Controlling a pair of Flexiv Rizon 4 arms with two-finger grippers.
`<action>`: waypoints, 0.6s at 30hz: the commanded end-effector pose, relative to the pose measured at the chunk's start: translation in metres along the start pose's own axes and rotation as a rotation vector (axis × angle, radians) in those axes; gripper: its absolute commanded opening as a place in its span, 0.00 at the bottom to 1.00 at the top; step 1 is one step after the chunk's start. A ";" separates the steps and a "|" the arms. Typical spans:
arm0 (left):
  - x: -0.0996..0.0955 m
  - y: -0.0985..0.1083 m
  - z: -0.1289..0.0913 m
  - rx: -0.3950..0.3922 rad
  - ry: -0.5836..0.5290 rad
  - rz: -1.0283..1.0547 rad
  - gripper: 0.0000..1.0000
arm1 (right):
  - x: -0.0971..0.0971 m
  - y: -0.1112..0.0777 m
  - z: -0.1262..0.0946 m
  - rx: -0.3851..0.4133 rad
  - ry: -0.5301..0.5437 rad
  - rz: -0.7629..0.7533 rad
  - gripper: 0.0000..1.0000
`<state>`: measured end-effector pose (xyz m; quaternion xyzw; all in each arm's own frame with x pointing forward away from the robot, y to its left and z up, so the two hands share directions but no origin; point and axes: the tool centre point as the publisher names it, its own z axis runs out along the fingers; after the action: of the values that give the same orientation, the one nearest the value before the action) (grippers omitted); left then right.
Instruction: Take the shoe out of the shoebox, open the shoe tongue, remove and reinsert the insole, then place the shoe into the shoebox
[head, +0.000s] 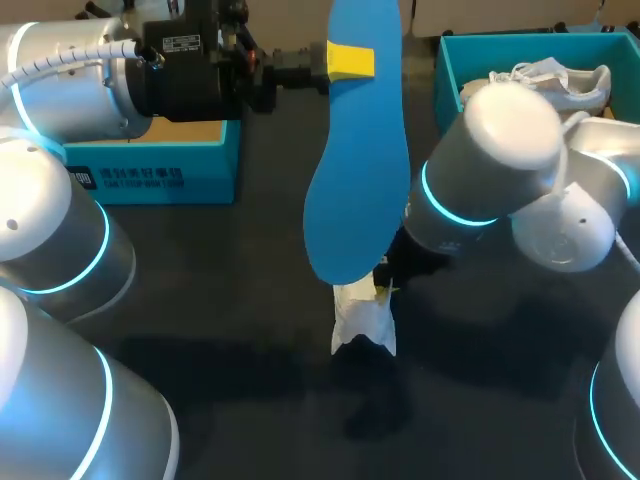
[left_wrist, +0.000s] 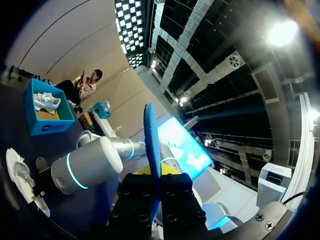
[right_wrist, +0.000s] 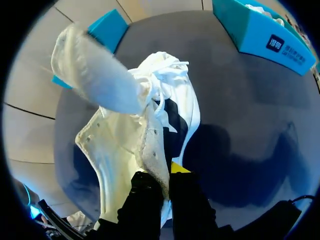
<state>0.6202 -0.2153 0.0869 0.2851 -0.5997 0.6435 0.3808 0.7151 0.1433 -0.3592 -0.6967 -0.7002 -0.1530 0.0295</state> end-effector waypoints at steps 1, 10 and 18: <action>-0.001 -0.001 0.003 0.000 0.002 0.000 0.00 | 0.006 -0.005 0.010 -0.022 -0.026 0.004 0.00; -0.001 -0.001 0.003 0.000 0.002 0.000 0.00 | 0.001 -0.005 0.020 -0.038 -0.007 -0.028 0.00; -0.001 -0.001 0.003 0.000 0.002 0.000 0.00 | 0.002 -0.007 0.013 -0.035 0.010 -0.029 0.75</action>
<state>0.6202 -0.2153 0.0869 0.2851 -0.5997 0.6435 0.3808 0.7140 0.1535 -0.3756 -0.6877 -0.7069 -0.1643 0.0175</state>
